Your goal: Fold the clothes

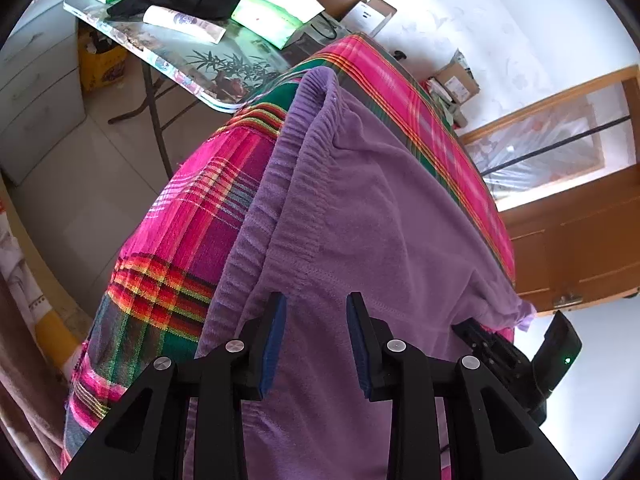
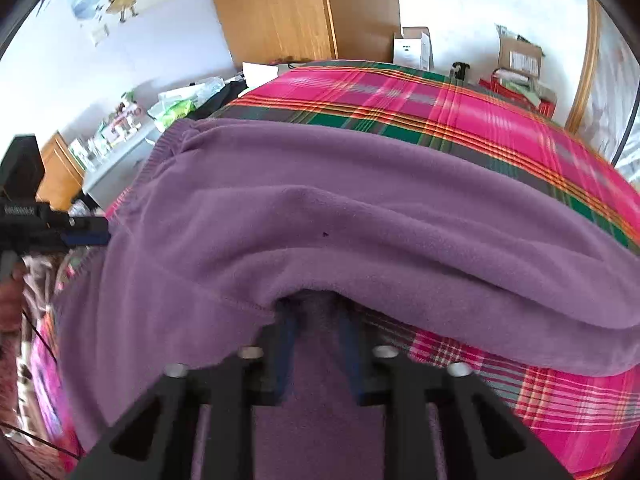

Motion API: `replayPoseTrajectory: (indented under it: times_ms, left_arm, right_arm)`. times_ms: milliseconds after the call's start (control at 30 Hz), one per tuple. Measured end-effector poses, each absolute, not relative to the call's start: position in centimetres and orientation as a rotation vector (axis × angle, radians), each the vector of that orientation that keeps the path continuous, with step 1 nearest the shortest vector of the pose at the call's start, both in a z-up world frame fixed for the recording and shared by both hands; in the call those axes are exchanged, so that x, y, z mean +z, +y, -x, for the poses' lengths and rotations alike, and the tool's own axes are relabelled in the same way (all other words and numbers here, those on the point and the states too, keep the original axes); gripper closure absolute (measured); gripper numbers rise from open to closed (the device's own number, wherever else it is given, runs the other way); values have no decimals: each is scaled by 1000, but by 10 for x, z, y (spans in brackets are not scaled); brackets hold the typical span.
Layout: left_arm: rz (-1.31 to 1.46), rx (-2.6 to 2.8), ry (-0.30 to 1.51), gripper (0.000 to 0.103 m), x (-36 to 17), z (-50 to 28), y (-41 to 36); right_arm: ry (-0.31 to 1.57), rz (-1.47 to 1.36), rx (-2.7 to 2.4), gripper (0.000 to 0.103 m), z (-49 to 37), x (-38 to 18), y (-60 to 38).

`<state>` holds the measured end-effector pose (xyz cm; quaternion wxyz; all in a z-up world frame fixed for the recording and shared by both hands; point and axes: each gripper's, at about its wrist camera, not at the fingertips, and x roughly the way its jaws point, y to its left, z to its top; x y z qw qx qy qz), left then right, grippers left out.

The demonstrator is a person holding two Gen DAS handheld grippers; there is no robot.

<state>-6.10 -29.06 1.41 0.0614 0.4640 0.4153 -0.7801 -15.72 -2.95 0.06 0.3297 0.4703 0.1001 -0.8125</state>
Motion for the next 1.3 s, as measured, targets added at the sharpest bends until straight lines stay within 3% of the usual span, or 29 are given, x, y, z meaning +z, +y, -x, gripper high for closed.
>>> replayPoseTrajectory:
  times_ms: [433, 1000, 1300]
  left_arm:
    - [-1398, -2346, 1293, 71, 12, 47, -293]
    - [-1333, -2297, 1322, 70, 17, -36, -298]
    - [-1304, -2261, 1416, 53, 7, -63, -292]
  right_arm:
    - [-91, -1285, -2024, 95, 127, 20, 9]
    - [-279, -1230, -2172, 93, 68, 42, 73]
    - [-319, -1223, -2302, 90, 24, 41, 137]
